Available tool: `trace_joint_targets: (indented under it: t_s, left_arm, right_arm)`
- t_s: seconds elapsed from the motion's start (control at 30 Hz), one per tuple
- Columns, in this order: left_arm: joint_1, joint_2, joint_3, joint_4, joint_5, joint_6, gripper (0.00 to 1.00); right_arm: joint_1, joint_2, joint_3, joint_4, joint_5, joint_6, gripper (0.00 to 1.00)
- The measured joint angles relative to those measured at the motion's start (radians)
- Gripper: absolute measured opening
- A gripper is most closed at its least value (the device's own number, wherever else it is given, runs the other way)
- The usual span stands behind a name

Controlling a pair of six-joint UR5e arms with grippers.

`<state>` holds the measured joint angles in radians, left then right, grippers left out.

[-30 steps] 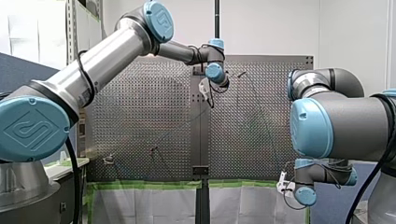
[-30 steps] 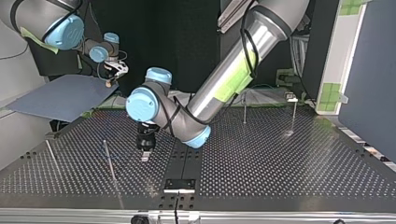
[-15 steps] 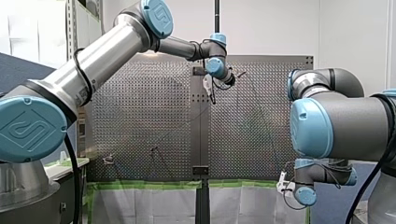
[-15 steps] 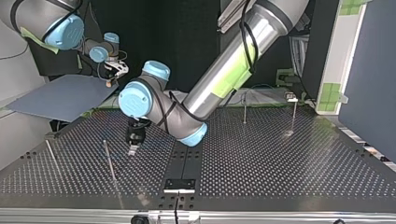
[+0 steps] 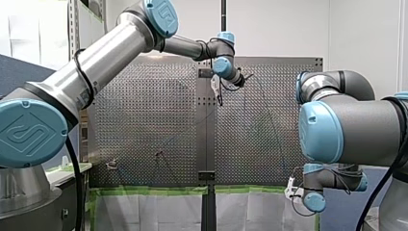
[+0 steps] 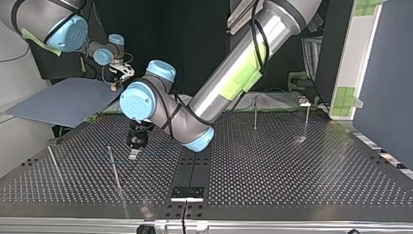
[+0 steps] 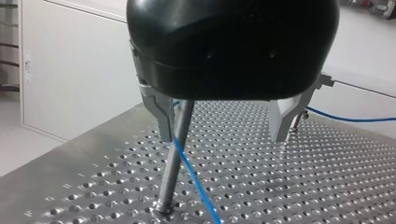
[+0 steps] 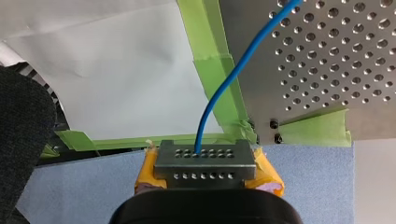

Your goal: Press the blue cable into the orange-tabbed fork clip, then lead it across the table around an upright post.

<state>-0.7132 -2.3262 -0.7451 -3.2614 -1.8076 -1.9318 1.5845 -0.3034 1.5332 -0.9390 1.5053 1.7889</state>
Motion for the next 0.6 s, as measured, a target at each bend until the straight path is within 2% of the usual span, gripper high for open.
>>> trace_joint_targets:
  t_s: [0.3,0.47,0.6]
  left_arm:
    - [-0.007,0.032,-0.001,-0.003,-0.010,0.014,0.98]
    - [-0.019,0.035,-0.003,-0.027,0.015,0.036,0.98]
    - [-0.027,0.035,-0.003,-0.052,0.035,0.075,0.98]
  right_arm:
    - [0.002,0.000,0.000,0.003,-0.001,0.000,0.00]
    - [0.002,0.000,0.000,0.003,-0.003,0.000,0.00]
    - [0.002,0.000,0.000,0.003,-0.003,0.000,0.00]
